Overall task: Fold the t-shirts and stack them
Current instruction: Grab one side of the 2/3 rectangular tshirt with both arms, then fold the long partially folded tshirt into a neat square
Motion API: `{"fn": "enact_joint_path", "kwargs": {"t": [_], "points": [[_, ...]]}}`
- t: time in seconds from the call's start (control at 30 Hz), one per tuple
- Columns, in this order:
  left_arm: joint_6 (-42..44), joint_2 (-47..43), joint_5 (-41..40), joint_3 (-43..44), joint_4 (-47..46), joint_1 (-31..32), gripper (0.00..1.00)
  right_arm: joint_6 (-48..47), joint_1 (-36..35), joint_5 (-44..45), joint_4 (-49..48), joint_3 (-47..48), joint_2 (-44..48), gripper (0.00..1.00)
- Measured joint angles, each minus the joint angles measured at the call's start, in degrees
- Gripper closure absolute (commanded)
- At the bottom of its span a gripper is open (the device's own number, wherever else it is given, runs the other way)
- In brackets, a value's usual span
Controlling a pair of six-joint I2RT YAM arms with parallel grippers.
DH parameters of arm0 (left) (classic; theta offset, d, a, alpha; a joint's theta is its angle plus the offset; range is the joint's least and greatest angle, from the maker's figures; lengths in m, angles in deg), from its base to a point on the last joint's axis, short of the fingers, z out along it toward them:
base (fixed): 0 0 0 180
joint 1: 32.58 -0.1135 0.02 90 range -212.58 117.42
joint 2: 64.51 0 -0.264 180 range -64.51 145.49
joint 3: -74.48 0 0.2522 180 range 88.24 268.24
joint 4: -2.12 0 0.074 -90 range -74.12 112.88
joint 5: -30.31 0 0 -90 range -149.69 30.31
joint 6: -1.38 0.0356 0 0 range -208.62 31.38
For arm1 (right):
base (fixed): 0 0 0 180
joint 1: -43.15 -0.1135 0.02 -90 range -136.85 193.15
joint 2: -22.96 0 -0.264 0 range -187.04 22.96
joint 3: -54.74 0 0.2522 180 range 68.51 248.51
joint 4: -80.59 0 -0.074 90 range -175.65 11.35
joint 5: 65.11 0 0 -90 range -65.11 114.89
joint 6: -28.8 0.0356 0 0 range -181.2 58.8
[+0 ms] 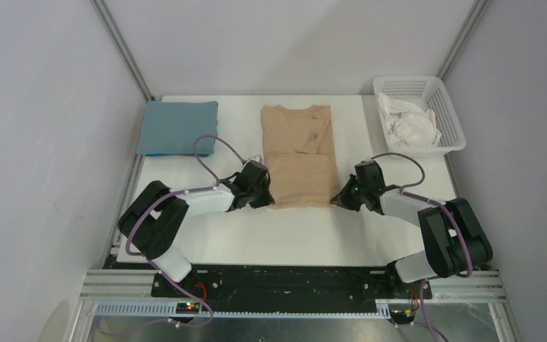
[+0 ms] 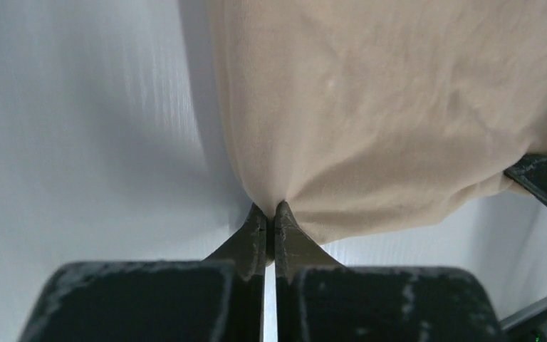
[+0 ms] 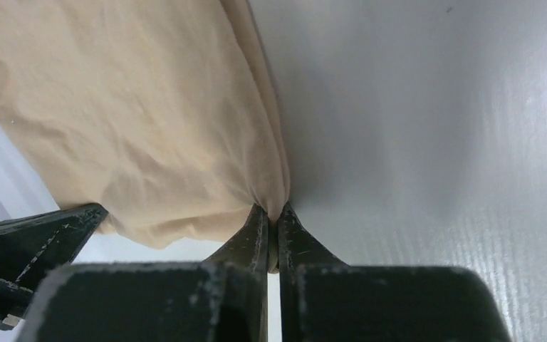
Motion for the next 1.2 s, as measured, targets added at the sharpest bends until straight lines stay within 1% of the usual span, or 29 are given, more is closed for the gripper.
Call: {"fn": "enact_joint_path", "kwargs": {"t": [0.13,0.23,0.37,0.47,0.6,0.67,0.77,0.9,1.03,1.1,1.2], "points": [[-0.8,-3.7,-0.4,-4.5,-2.0,2.0,1.0,0.1,-2.0,0.0,0.5,-1.7,2.3,1.0],[-1.0,-8.8,-0.5,-9.1,-1.5,4.9,1.0,0.2,-4.5,0.5,3.8,-5.1,8.1,1.0],[-2.3,-18.1,-0.5,-16.2,0.4,8.5,1.0,0.6,-7.6,1.1,12.4,-9.3,20.5,1.0],[-3.4,-26.1,-0.5,-19.6,3.3,12.7,1.0,1.6,-11.1,1.1,19.1,-10.7,30.7,1.0],[-4.4,-36.6,-0.2,-21.2,8.5,18.8,1.0,3.8,-15.5,0.9,28.3,-11.2,44.8,1.0],[-4.8,-41.0,0.2,-21.2,10.7,20.1,1.0,4.9,-16.7,0.6,32.5,-11.2,50.5,1.0],[-5.1,-46.8,1.4,-21.2,12.6,20.7,1.0,5.7,-17.2,0.2,37.1,-10.6,55.6,1.0],[-5.3,-50.6,1.6,-21.0,13.7,20.8,1.0,5.4,-17.2,-0.5,39.4,-8.1,55.8,1.0],[-4.9,-50.0,0.6,-18.9,15.3,20.1,1.0,3.7,-16.1,-0.5,37.6,-3.1,50.2,1.0],[-4.7,-48.9,0.4,-17.0,15.6,18.2,1.0,2.9,-14.4,-0.7,35.4,-0.9,47.3,1.0],[-4.0,-47.0,0.0,-14.1,15.7,13.6,1.0,1.8,-10.9,-1.7,32.6,1.7,44.0,1.0]]}}
